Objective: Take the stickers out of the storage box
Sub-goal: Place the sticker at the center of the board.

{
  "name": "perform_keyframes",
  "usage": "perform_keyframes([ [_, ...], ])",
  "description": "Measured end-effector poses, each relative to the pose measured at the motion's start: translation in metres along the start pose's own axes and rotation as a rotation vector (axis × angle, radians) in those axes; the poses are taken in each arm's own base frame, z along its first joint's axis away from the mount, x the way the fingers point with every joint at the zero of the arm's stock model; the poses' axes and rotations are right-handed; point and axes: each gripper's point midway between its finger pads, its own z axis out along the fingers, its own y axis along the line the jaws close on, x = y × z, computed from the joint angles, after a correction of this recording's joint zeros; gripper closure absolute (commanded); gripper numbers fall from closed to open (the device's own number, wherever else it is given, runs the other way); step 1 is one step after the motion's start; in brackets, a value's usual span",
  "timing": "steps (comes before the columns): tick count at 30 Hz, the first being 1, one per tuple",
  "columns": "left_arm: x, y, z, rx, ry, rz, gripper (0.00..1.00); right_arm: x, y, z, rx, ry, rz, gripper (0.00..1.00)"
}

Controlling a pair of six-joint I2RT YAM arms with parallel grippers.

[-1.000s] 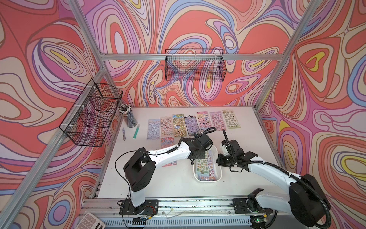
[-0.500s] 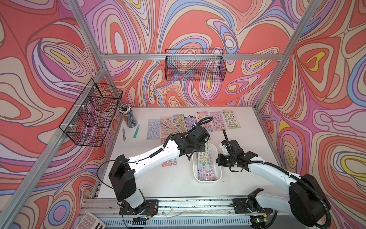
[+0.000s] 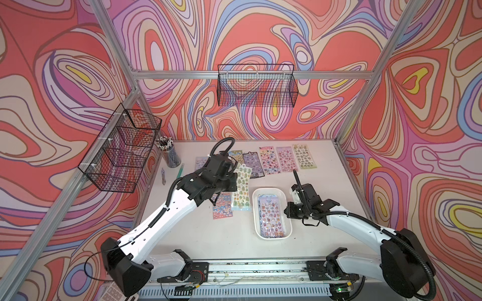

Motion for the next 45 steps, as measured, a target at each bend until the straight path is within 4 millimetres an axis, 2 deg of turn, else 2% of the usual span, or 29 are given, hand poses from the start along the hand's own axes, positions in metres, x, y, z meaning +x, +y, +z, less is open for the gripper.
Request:
perform_keyframes([
  [4,0.005,0.064,-0.008,-0.079,0.009,-0.071,1.00,0.001,0.002,0.000,-0.014,0.006,-0.010,1.00],
  [6,0.009,0.088,-0.009,-0.104,0.029,-0.101,1.00,0.001,0.004,0.000,-0.022,0.006,-0.017,1.00],
  [10,0.021,0.118,-0.009,-0.136,0.069,-0.108,1.00,-0.001,0.008,0.000,-0.042,-0.001,-0.030,1.00],
  [13,0.028,0.126,-0.006,-0.146,0.091,-0.076,1.00,-0.003,0.012,-0.001,-0.060,-0.004,-0.037,1.00],
  [17,0.028,0.138,-0.003,-0.194,0.101,-0.023,1.00,-0.005,0.017,-0.004,-0.085,-0.020,-0.045,1.00],
  [24,0.035,0.175,0.027,-0.304,0.208,0.003,1.00,-0.008,0.024,-0.013,-0.128,-0.058,-0.061,1.00],
  [30,0.025,0.200,0.029,-0.330,0.173,-0.041,1.00,-0.004,0.024,-0.012,-0.132,-0.050,-0.060,1.00],
  [37,0.035,0.203,0.056,-0.271,0.242,-0.062,1.00,-0.004,0.023,-0.011,-0.131,-0.049,-0.059,1.00],
  [45,0.062,0.203,0.079,-0.220,0.323,-0.089,1.00,-0.003,0.023,-0.011,-0.129,-0.047,-0.059,1.00],
])
